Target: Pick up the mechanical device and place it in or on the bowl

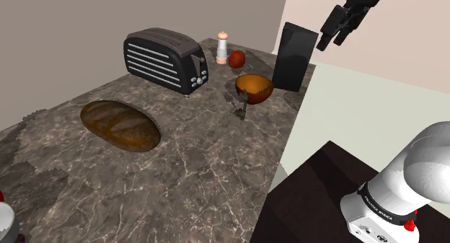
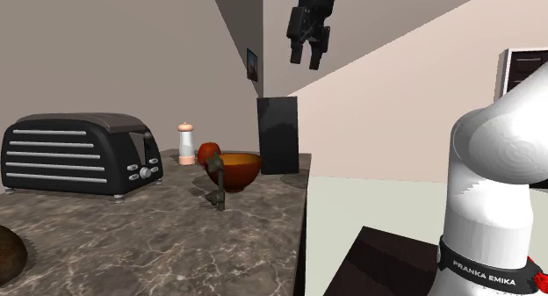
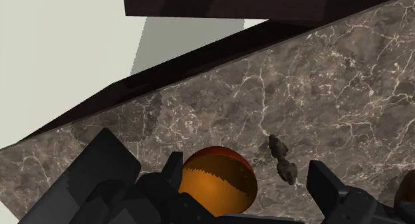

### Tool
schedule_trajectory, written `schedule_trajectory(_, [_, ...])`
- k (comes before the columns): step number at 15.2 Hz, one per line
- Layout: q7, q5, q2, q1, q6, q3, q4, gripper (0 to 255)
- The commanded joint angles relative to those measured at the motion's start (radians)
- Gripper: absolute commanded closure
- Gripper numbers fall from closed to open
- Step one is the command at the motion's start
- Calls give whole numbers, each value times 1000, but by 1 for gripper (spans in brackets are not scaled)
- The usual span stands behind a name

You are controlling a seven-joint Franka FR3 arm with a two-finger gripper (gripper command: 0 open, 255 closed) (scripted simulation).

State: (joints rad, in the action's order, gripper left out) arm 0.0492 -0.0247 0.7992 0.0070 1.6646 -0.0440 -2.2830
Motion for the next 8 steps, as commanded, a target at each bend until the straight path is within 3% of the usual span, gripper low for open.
schedule_trajectory(1, [0, 0, 0, 0, 0, 0, 0, 0])
schedule_trajectory(8, [23, -48, -174, 22, 198, -32, -46, 0])
